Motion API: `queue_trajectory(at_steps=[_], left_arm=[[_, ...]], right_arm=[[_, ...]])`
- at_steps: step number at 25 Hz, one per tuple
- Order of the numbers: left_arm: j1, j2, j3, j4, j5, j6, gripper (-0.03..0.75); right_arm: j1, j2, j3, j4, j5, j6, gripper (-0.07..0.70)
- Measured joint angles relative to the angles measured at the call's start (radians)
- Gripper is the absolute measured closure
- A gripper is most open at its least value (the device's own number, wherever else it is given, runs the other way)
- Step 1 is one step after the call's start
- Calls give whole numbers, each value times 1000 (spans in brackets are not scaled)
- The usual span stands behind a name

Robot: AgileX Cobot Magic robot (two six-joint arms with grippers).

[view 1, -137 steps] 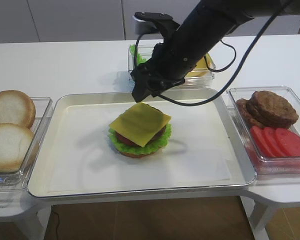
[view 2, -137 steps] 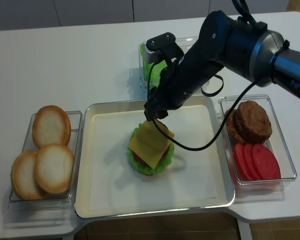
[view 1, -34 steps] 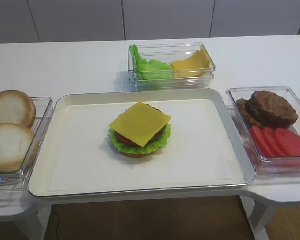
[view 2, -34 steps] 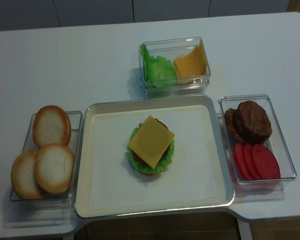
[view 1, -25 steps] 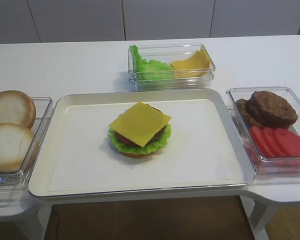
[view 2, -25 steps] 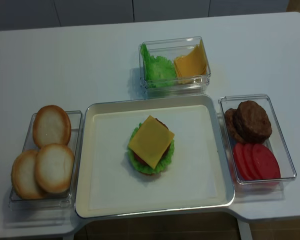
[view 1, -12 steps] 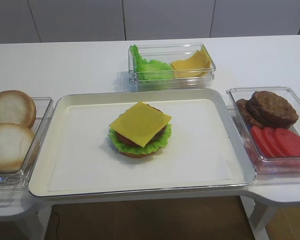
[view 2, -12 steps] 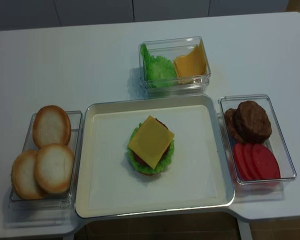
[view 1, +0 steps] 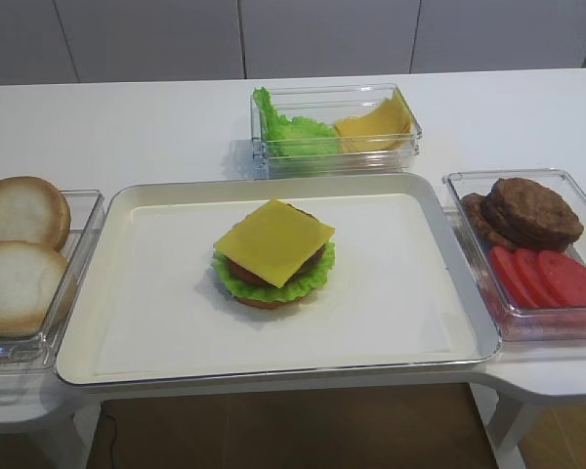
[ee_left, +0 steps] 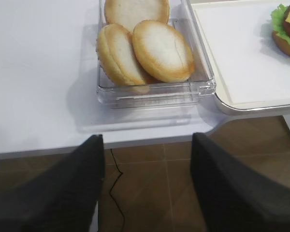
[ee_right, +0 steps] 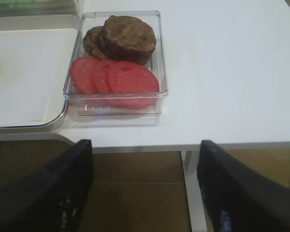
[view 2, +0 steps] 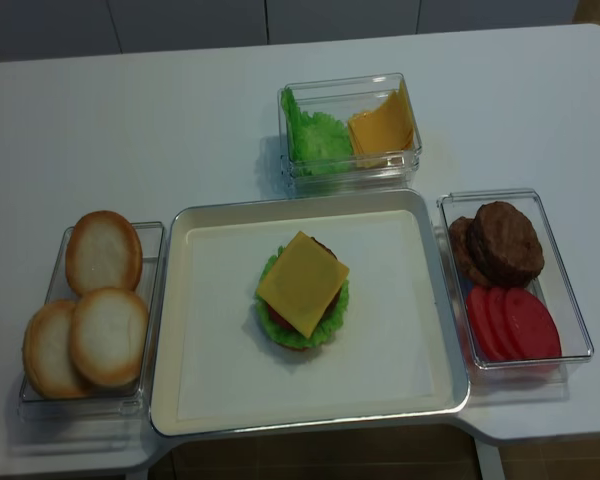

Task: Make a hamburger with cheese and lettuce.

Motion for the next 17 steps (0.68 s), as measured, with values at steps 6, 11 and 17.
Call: queue_trajectory(at_steps=[6, 11, 17], left_arm=[[0, 0, 0, 0, 0, 0, 292], [0, 0, 0, 0, 0, 0, 292], [0, 0, 0, 0, 0, 0, 292]], right_arm=[[0, 0, 0, 19, 0, -29, 122], [0, 0, 0, 19, 0, -32, 122], [0, 0, 0, 19, 0, -34, 122]])
